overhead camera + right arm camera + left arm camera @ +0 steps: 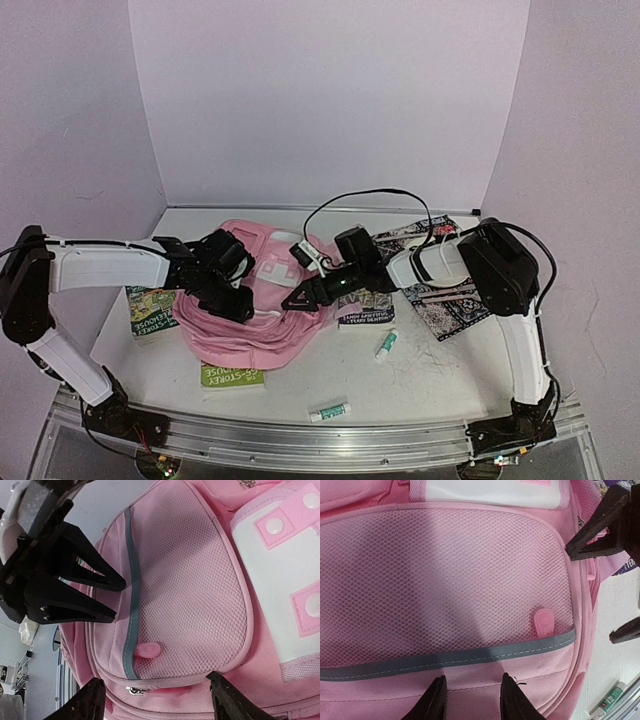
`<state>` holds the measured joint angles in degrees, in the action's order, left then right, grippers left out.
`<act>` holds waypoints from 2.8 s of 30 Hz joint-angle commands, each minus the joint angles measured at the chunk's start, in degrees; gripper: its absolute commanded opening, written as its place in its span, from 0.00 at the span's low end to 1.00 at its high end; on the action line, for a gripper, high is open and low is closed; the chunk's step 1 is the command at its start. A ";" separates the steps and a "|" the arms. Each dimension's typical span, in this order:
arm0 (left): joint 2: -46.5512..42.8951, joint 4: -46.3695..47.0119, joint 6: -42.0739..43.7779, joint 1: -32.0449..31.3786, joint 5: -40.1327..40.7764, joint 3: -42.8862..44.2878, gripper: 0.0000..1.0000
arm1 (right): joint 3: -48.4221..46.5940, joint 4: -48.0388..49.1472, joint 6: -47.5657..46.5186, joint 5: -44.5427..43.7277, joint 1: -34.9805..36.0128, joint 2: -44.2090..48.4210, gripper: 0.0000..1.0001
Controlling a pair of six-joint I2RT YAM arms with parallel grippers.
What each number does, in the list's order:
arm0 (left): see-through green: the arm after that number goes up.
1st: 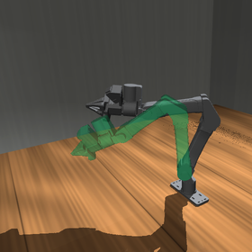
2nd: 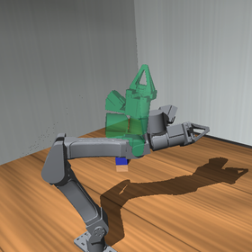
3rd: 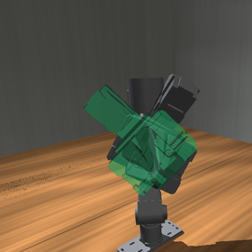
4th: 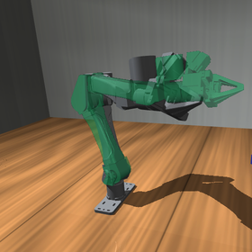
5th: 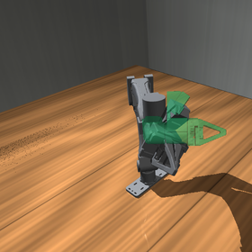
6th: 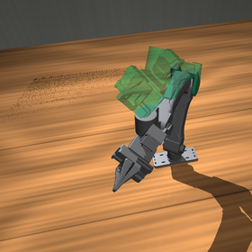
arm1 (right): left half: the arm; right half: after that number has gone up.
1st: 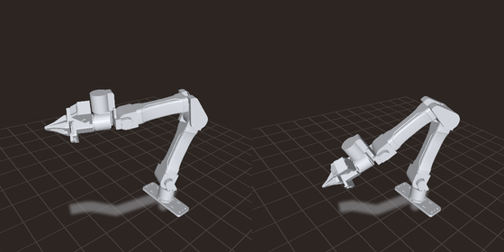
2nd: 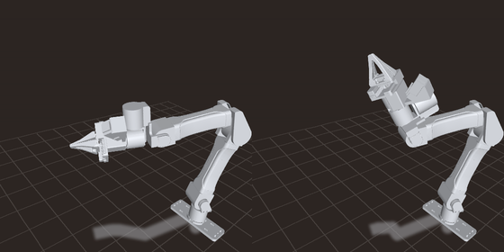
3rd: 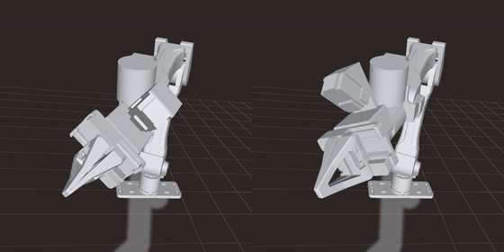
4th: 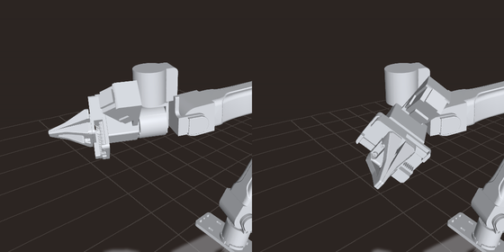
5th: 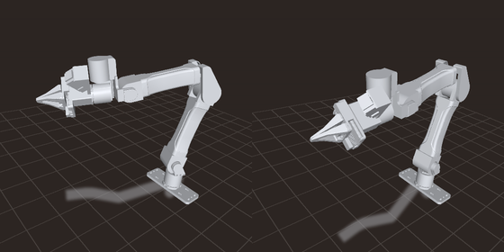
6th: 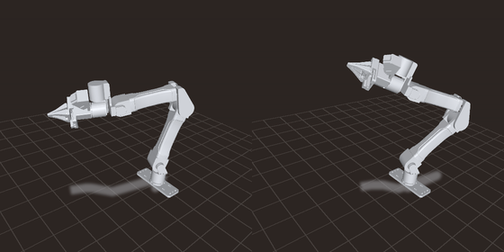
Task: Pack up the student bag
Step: Pick up the upper front pocket of the bag.
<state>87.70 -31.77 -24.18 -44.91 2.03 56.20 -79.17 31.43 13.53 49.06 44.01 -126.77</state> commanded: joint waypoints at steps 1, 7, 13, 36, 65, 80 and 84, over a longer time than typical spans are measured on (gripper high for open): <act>3.09 3.53 -2.04 0.86 -1.85 -1.46 0.36 | 1.52 -0.76 0.18 3.28 1.75 -1.98 0.73; 6.71 4.62 -3.86 1.33 -4.13 -2.09 0.32 | 3.64 -0.78 0.00 3.12 1.80 -1.38 0.72; 8.97 5.81 -4.53 1.41 -5.69 -1.89 0.31 | 4.21 -2.10 -1.30 4.32 2.46 -0.48 0.69; 10.37 5.93 -3.49 1.49 -6.48 0.21 0.30 | 4.89 -10.69 -7.97 2.68 4.54 5.58 0.50; 7.14 5.91 -5.15 1.49 -8.20 1.41 0.30 | 8.61 -11.83 -9.58 -13.41 6.61 11.27 0.19; -0.49 5.69 -17.96 1.35 -6.70 1.69 0.39 | 9.54 -10.81 -4.12 -17.68 9.33 15.42 0.00; -3.49 0.17 -16.17 2.45 0.94 3.60 0.49 | 10.94 -10.60 -3.58 -23.13 9.32 17.20 0.00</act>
<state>88.71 -27.11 -40.18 -43.27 -3.49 57.74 -69.44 20.62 8.54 30.52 52.69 -114.00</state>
